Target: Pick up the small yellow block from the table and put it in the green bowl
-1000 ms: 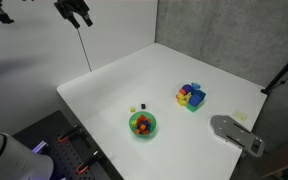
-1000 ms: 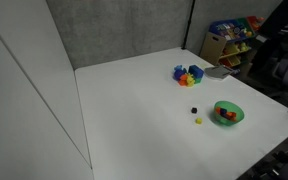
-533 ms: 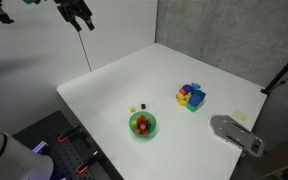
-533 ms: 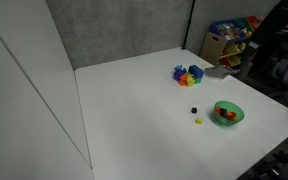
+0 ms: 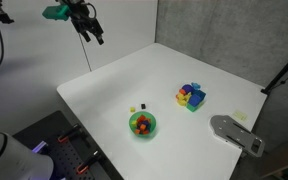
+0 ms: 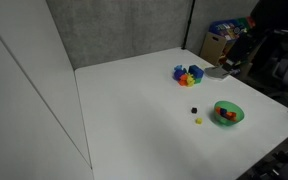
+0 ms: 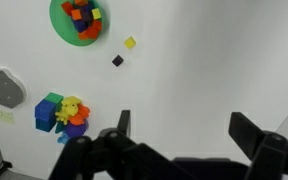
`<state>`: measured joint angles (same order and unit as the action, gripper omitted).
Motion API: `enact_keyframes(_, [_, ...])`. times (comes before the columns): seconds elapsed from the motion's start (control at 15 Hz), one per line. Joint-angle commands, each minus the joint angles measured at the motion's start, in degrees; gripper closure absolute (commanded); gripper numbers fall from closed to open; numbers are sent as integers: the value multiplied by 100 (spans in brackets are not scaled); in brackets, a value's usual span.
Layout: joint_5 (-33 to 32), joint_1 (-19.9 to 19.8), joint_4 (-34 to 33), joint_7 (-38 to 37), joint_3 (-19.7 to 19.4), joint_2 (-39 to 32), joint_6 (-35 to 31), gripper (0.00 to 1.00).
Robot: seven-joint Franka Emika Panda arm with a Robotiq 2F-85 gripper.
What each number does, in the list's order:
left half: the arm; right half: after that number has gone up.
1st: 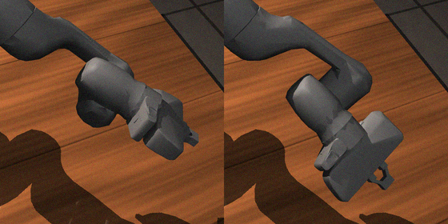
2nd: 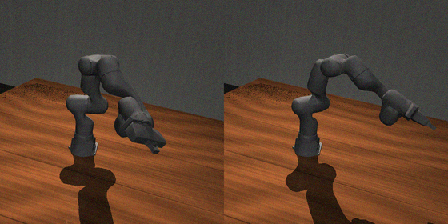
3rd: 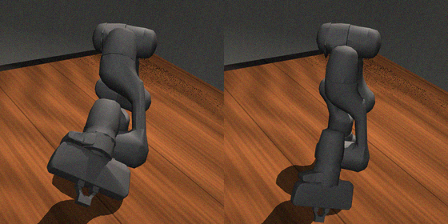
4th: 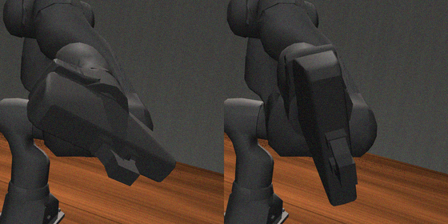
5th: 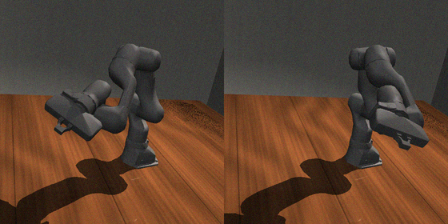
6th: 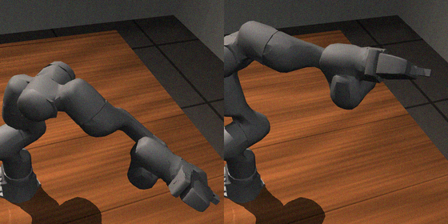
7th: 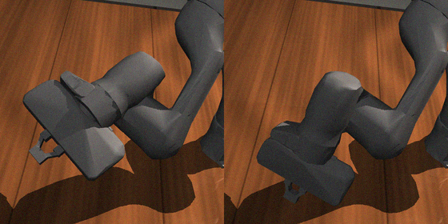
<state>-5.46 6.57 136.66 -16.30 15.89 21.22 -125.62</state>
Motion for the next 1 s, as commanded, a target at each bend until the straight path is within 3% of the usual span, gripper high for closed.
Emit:
enact_keyframes(0.0, [353,107,188,223,-263,-290,-371,0])
enact_keyframes(0.6, [839,11,883,247,-594,-931,-1077,0])
enact_keyframes(0.93, [679,-177,1138,-95,-749,-1441,-1775,0])
